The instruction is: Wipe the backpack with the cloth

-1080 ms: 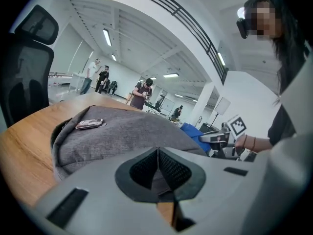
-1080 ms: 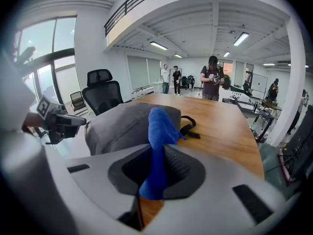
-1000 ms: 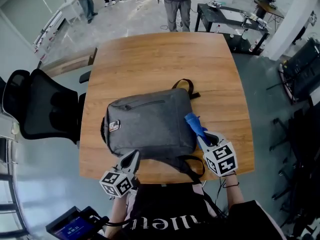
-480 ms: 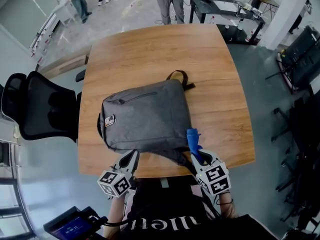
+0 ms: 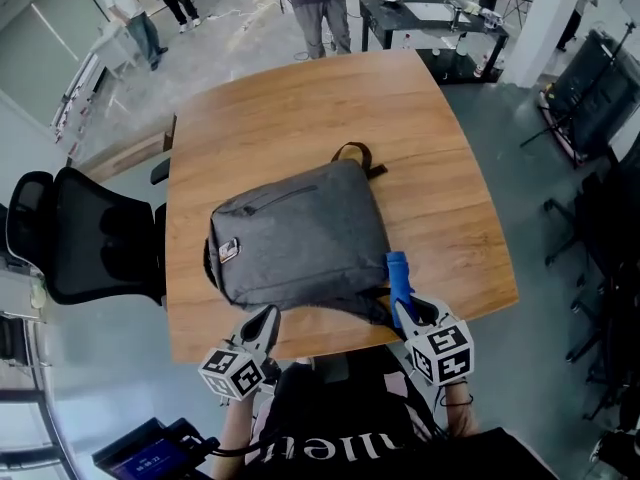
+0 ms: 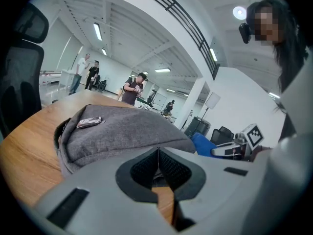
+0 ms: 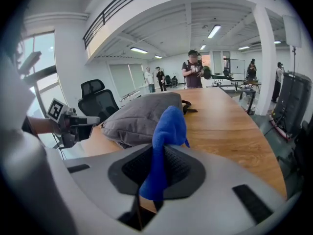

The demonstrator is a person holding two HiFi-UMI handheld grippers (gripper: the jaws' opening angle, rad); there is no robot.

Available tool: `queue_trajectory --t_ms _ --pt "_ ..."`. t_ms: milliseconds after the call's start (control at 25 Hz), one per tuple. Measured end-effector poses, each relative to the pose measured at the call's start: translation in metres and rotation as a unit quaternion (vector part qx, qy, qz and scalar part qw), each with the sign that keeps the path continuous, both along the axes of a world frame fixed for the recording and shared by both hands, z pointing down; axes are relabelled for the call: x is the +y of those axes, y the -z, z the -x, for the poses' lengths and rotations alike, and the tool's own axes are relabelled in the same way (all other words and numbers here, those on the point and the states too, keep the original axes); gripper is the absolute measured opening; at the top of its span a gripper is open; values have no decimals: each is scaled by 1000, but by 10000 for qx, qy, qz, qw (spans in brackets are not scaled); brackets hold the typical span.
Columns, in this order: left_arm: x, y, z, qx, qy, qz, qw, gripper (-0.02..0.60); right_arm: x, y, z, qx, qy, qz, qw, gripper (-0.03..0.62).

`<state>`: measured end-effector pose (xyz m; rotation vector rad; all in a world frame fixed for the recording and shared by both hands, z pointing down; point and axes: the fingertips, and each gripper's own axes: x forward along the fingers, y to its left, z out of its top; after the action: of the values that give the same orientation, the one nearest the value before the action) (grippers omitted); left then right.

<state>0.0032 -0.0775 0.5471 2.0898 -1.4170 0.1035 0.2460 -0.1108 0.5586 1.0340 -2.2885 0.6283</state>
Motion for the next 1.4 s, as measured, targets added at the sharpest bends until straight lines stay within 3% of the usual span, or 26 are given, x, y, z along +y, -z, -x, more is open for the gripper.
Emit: queue_trajectory --t_ms 320,720,1000,1400 --pt "42 7 60 -99 -542 -237 9982 2 57 12 49 -690 -1104 72 9915 63" --pt "127 -1 124 40 -1114 -253 9935 2 153 12 130 -866 -1637 -13 9827 63" --pt "151 2 123 229 -1411 -345 9891 2 201 11 148 -837 -1810 97 9799 63" --pt "176 14 86 336 -1523 -487 9866 2 229 18 140 -1037 -1705 190 9797 63"
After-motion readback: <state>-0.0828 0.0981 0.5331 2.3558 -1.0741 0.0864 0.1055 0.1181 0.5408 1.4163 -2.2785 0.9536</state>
